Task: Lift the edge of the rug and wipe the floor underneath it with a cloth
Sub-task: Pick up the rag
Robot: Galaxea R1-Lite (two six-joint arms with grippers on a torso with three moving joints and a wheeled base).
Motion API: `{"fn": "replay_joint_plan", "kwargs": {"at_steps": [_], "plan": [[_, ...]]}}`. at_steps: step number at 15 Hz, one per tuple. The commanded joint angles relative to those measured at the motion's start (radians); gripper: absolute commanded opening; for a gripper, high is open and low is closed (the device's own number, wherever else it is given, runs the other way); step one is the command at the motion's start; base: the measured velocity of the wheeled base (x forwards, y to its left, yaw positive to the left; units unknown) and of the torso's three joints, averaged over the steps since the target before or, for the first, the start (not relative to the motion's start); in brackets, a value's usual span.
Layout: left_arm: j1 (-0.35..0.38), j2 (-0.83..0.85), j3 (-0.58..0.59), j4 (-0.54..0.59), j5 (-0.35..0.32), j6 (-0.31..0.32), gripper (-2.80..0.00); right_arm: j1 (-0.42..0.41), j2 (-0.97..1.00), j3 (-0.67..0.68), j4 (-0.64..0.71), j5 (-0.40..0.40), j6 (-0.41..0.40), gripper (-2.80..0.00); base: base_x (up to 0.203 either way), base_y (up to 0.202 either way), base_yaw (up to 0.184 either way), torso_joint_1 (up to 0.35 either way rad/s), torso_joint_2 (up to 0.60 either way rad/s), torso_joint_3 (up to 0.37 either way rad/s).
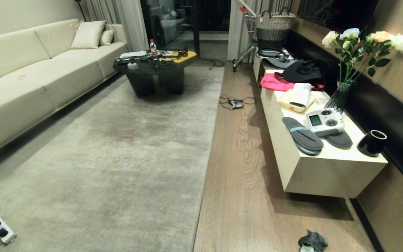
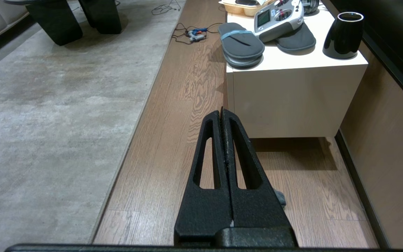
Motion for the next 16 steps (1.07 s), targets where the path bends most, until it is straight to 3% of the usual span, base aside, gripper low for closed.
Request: {"fn": "replay_joint_plan", "kwargs": {"at_steps": [1, 16], "plan": [[0.000, 0.002, 0.000, 0.000, 0.000, -0.001, -2.80, 0.000, 0.001, 0.000, 0.000, 0.000, 0.000, -2.80, 0.000, 0.000, 0.000, 0.000, 0.00, 0.000], [0.000, 0.002, 0.000, 0.000, 0.000, -0.001, -2.80, 0.000, 0.000, 0.000, 0.000, 0.000, 0.000, -2.80, 0.000, 0.000, 0.000, 0.000, 0.00, 0.000]]}}
